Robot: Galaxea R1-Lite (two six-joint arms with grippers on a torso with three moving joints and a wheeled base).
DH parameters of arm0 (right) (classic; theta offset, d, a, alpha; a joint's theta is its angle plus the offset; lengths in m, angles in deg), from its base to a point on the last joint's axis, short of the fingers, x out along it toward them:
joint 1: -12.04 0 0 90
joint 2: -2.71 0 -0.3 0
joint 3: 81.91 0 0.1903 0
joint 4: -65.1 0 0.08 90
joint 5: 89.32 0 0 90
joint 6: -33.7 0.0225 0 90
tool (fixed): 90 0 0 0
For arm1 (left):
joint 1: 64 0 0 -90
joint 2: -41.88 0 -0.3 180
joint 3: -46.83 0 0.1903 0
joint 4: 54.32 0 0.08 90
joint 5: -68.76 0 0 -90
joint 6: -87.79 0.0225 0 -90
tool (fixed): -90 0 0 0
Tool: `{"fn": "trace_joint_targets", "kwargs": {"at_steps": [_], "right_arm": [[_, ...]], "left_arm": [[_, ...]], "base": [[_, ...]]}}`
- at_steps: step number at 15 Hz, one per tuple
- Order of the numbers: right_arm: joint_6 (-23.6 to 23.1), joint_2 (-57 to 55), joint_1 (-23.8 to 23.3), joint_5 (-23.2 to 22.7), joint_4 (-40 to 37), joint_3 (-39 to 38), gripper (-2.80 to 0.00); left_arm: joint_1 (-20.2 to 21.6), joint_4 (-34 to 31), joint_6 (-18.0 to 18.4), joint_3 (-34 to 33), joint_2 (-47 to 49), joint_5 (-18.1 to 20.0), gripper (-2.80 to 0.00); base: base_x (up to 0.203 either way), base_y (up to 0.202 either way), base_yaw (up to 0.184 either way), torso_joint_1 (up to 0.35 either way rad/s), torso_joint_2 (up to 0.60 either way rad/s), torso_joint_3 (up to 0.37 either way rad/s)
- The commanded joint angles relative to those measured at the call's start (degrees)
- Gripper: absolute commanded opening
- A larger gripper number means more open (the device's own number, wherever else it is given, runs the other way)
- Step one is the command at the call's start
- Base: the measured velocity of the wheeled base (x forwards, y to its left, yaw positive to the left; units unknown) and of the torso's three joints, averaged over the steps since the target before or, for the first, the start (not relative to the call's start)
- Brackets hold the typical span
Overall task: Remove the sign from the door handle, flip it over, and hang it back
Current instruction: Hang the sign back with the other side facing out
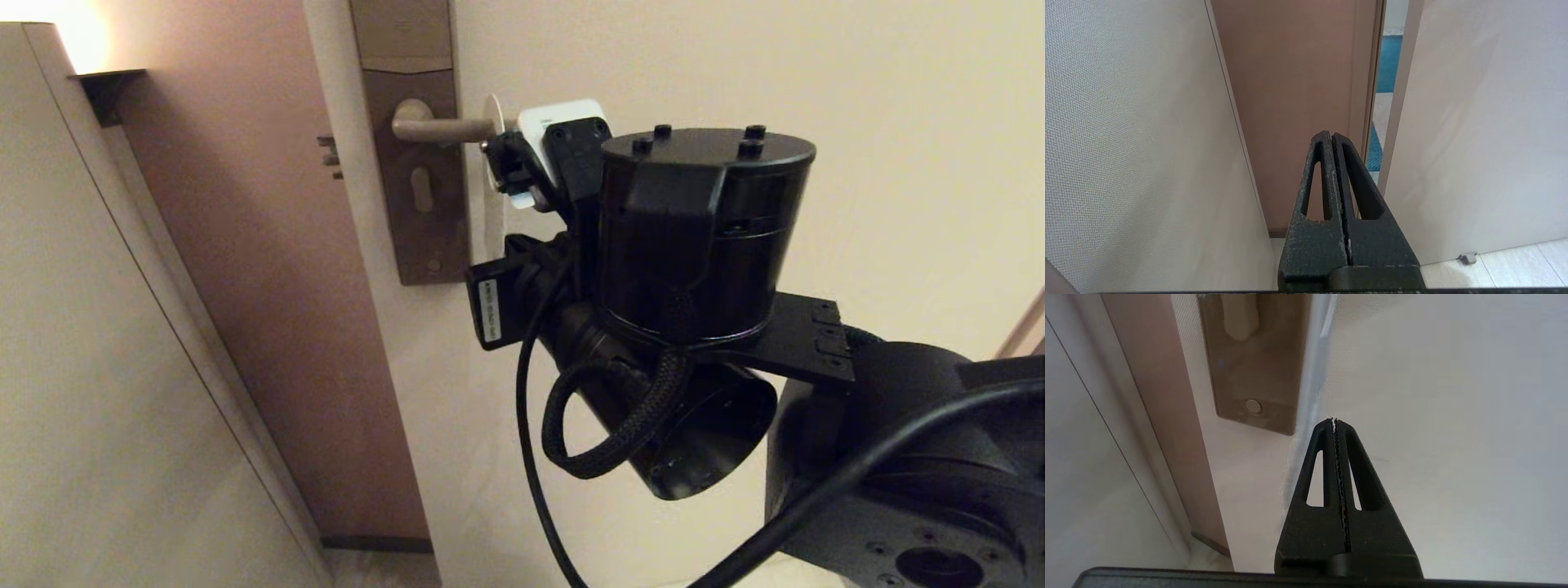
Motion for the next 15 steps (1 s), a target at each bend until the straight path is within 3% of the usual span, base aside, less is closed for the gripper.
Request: {"fn": "trace_joint_targets", "kwargs": {"at_steps": [1,8,15], "right_arm": [[-0.26,-1.02,-0.02,0.12,0.28,0.19,-2.8],[-0.62,-2.41,0.59,-0.44,0.53,2.14,-2.8],[-5.29,-8.02,0.95,-2.78,10.4,5.09,-2.8]], "left_arm": [[-0.02,-0.01,-0.06,0.0,0.04,-0.01,-2.8],[0.05,0.03,0.03,0.0,0.04,-0.01,-2.8],[-0.02,0.07,0.03,0.0,0.04,-0.01,-2.8]], "base": [[0.0,0.0,0.0,0.0,0.0,0.0],[0.0,0.0,0.0,0.0,0.0,0.0],[0.0,0.0,0.0,0.0,0.0,0.0]]}}
